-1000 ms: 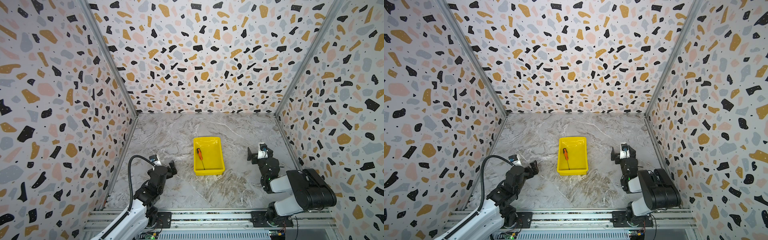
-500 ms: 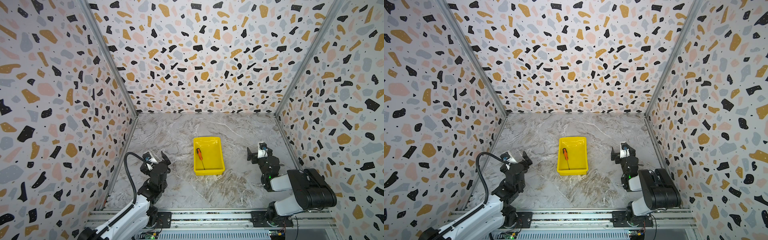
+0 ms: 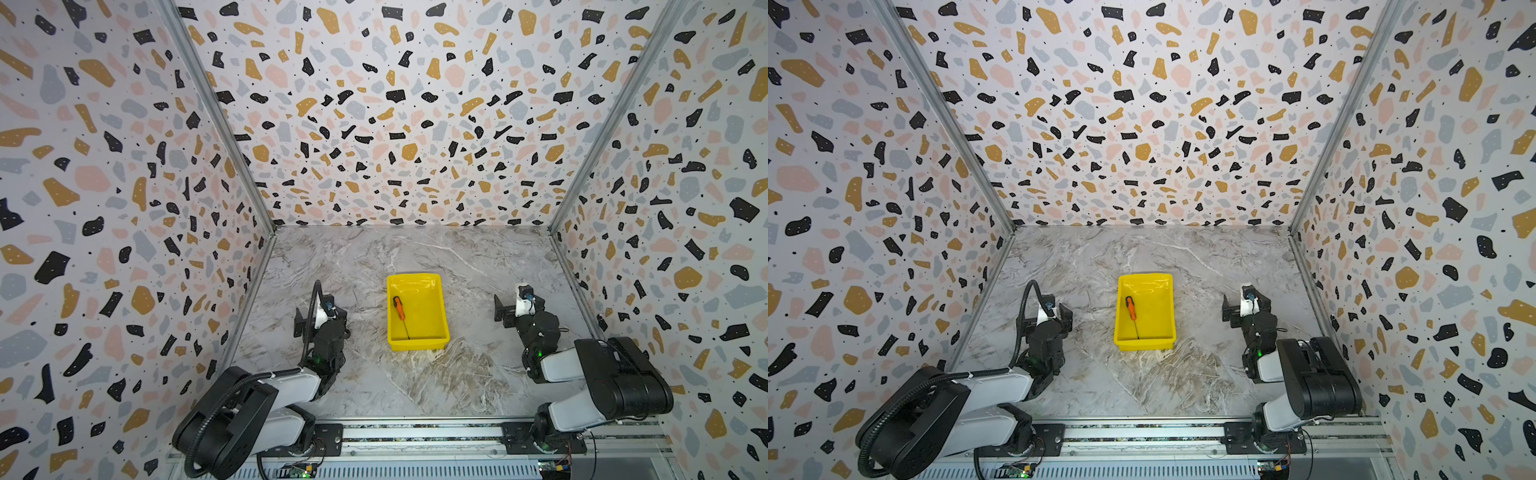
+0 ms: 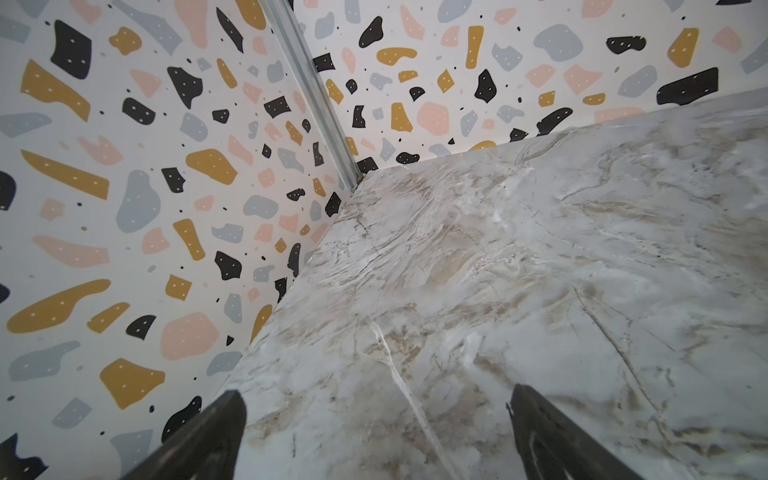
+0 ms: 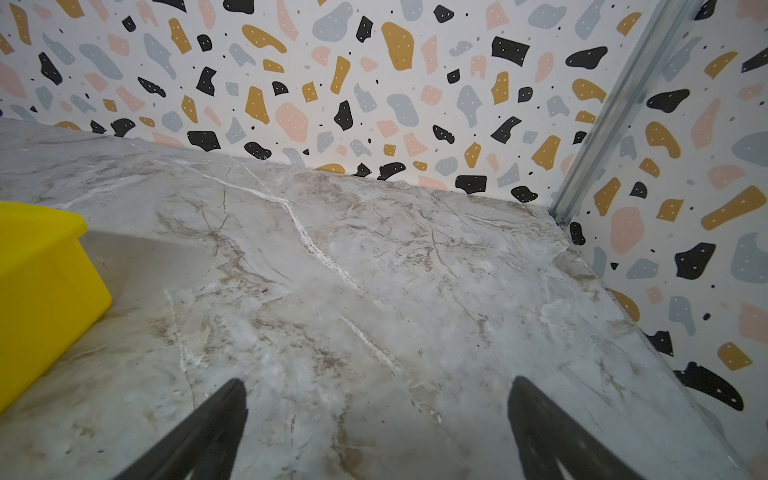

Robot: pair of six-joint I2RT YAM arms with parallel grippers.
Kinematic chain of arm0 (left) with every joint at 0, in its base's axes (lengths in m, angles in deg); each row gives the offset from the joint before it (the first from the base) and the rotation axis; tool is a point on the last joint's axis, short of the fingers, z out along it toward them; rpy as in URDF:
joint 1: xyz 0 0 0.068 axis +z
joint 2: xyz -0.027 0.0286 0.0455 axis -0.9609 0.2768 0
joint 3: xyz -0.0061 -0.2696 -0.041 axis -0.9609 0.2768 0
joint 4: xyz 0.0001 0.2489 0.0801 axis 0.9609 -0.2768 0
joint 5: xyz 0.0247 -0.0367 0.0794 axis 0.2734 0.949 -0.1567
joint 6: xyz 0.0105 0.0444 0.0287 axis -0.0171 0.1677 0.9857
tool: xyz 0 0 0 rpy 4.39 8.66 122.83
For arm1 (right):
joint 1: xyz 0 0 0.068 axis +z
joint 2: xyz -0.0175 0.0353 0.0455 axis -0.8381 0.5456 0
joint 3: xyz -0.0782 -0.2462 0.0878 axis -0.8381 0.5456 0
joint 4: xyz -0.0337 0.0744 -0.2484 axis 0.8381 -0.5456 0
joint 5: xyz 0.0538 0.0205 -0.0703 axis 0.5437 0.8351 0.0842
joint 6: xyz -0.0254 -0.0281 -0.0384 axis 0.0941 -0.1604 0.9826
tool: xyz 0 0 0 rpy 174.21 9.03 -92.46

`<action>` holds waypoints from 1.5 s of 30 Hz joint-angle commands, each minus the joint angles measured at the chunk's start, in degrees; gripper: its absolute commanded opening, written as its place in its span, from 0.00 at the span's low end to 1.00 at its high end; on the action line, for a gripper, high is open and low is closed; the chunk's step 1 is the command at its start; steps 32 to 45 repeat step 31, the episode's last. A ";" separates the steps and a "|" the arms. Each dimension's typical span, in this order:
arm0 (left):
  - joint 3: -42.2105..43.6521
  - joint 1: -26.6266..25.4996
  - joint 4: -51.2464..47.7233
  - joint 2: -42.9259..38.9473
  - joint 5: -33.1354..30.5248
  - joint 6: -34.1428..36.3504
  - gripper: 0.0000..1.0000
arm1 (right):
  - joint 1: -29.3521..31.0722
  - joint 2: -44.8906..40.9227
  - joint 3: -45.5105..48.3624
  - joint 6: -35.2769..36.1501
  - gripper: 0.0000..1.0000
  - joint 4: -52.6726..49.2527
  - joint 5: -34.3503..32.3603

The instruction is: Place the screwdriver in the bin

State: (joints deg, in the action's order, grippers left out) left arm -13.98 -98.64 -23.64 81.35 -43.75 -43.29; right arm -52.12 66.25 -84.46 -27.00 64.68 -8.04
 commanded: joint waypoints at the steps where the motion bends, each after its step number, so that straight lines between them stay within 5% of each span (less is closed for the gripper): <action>1: 0.77 4.51 10.96 1.89 9.68 -2.10 1.00 | -0.25 -0.41 -0.92 -0.65 0.99 -0.41 0.57; 2: 2.39 6.26 16.91 3.66 9.71 -3.52 1.00 | -0.24 -0.44 -0.93 -0.63 0.99 -0.46 0.57; 5: 3.51 12.34 13.78 2.18 15.99 -9.64 1.00 | -0.21 -0.35 -0.92 -0.66 0.99 -0.50 0.57; 7: 6.57 12.93 26.86 6.70 15.37 -8.76 1.00 | -0.18 -0.38 -0.92 -0.60 0.99 -0.50 0.61; 10: 3.96 12.95 14.89 2.47 16.42 -9.82 1.00 | -0.30 -0.34 -1.08 -0.78 0.99 -0.76 0.81; 12: 5.01 12.84 20.59 4.77 16.46 -8.87 1.00 | -0.56 -0.33 -1.18 -0.87 0.99 -1.02 1.34; 45: 4.24 12.84 17.19 3.45 16.92 -9.09 1.00 | -1.16 -0.24 -1.45 -1.36 0.99 -1.32 2.80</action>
